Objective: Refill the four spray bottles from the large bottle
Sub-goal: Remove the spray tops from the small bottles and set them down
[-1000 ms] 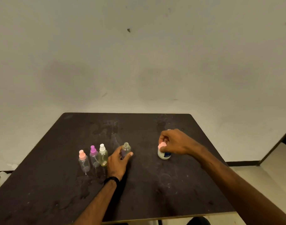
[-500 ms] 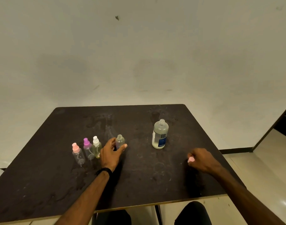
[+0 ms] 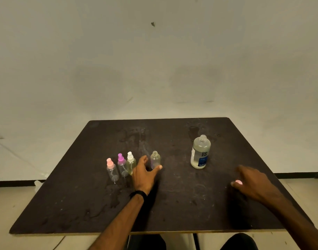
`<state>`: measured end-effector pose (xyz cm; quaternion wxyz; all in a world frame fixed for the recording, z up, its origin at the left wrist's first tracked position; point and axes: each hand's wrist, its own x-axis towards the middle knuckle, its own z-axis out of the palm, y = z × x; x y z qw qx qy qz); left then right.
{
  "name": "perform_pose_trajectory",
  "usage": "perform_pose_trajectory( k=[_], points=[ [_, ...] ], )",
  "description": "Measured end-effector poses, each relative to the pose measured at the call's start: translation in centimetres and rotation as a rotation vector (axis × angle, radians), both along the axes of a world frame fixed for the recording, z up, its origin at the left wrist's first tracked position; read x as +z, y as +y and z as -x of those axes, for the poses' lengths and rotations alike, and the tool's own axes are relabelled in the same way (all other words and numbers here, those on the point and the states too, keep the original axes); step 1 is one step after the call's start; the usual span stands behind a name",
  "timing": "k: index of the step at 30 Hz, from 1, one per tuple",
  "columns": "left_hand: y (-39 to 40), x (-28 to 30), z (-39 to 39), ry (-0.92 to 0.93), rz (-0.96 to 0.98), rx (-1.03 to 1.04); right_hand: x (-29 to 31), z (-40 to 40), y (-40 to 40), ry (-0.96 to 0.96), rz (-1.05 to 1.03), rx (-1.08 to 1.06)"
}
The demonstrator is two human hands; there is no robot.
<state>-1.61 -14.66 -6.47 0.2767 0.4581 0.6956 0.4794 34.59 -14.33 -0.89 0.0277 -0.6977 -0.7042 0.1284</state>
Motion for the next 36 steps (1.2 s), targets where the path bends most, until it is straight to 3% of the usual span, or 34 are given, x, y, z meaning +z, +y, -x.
perform_pose_trajectory(
  k=[3,6,9,11,18,23,36],
  points=[
    [-3.0,0.9,-0.8,0.129,0.027,0.016,3.0,2.2,-1.3,-0.005,-0.23,-0.014],
    [-6.3,1.1,-1.0,0.144,0.02,-0.025,6.5,7.4,-1.5,0.16,-0.352,0.156],
    [-8.0,1.4,-0.3,0.116,0.006,0.027,8.6,14.6,-0.4,0.303,-0.307,0.469],
    [-8.4,1.5,0.6,0.089,-0.014,0.085,8.8,20.1,0.9,0.262,-0.26,0.639],
    [-7.9,2.1,2.7,0.033,-0.04,0.214,7.8,33.1,4.7,0.065,-0.159,0.8],
    [-7.0,2.7,3.2,0.032,-0.06,0.218,7.4,35.1,5.4,-0.095,-0.096,0.786],
    [-1.0,7.0,2.1,0.085,-0.155,0.12,12.4,30.9,7.8,0.016,-0.161,0.733]
  ],
)
